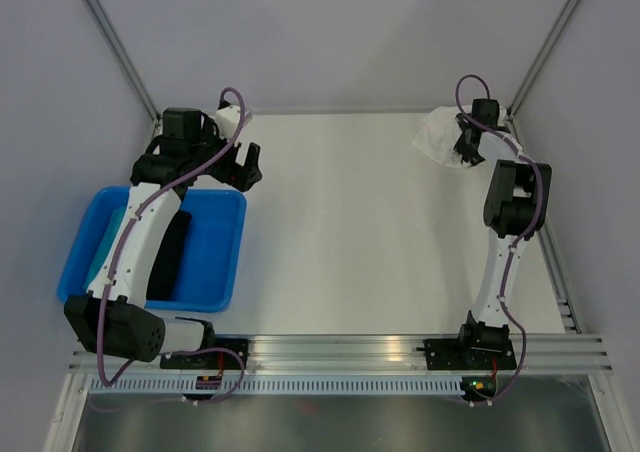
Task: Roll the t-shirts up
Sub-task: Grab a tshirt with the right arm, then move the tshirt to the center of the board
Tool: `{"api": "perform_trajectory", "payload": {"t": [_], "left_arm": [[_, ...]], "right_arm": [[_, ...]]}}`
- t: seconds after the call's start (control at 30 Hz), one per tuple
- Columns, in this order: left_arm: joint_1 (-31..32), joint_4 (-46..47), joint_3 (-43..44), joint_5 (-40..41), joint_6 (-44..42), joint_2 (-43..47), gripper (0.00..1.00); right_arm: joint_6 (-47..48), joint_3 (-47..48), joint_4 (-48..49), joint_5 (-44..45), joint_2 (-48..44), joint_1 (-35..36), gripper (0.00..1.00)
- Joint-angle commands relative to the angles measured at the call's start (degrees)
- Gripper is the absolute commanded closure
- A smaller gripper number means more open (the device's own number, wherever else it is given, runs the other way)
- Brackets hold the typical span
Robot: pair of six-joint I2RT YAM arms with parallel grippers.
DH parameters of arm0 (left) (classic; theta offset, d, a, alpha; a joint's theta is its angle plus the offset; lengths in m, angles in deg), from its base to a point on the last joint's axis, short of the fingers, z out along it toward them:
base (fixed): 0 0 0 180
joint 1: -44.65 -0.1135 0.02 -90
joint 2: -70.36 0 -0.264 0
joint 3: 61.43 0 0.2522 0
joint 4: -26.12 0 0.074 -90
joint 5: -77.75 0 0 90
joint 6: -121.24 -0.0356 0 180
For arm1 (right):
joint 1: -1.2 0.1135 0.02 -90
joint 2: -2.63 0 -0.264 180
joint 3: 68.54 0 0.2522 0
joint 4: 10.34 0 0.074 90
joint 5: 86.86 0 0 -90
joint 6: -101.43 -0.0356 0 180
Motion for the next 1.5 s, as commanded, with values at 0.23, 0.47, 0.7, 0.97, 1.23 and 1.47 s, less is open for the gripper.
{"api": "perform_trajectory", "payload": {"t": [0.23, 0.47, 0.7, 0.97, 1.23, 1.47], "left_arm": [[-0.03, -0.28, 1.08, -9.70, 4.42, 1.97, 0.00], [0.06, -0.73, 1.34, -12.60, 3.37, 3.30, 0.00], [0.06, -0.64, 1.34, -15.77, 5.12, 1.46, 0.00], [0.06, -0.73, 0.64, -11.91, 4.95, -0.30, 0.00], [0.15, -0.64, -1.56, -14.18, 4.42, -2.23, 0.01], [1.55, -0.73, -1.38, -15.59, 4.60, -4.96, 0.04]], "right_arm": [[11.92, -21.12, 6.91, -24.36, -36.67, 8.16, 0.99], [13.69, -26.58, 1.99, -32.19, -58.12, 16.34, 1.00], [17.38, -27.55, -1.62, -39.66, -58.68, 20.28, 1.00], [10.70, -21.49, 1.19, -30.73, -41.74, 29.16, 0.21], [7.89, -27.68, -7.60, -8.57, -43.28, 29.18, 0.02], [6.31, -43.45, -7.51, -12.39, -46.81, 25.92, 0.15]]}}
